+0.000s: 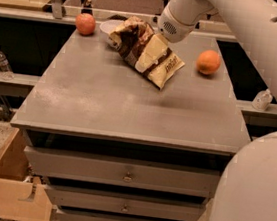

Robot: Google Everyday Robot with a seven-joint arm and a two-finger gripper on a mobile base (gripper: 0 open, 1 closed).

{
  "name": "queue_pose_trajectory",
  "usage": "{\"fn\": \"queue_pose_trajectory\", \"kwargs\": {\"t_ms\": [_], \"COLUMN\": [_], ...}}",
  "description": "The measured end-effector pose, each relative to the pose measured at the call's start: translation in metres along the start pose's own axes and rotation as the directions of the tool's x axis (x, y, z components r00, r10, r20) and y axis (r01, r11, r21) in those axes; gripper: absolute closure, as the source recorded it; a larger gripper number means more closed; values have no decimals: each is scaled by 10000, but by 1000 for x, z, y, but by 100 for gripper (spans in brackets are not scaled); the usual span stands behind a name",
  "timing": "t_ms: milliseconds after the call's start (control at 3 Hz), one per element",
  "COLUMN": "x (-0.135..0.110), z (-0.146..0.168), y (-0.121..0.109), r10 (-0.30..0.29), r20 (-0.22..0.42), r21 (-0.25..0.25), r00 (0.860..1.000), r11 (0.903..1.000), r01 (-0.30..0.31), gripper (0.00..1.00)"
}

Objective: Move brown chip bag near white bowl

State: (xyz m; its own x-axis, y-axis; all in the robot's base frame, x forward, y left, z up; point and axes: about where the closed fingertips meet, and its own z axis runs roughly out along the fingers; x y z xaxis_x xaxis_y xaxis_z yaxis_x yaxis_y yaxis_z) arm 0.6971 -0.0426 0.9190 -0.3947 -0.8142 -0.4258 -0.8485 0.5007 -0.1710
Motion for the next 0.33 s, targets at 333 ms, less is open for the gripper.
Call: {"fn": "queue_pose_trajectory", "kwargs": {"t_ms": [333], "x": [0], "z": [0], "y": [0], "r10": [0], "r20": [-1], "r21": [-1], "r00": [10000], "r11": [10000], "r01": [0], "gripper": [0]}}
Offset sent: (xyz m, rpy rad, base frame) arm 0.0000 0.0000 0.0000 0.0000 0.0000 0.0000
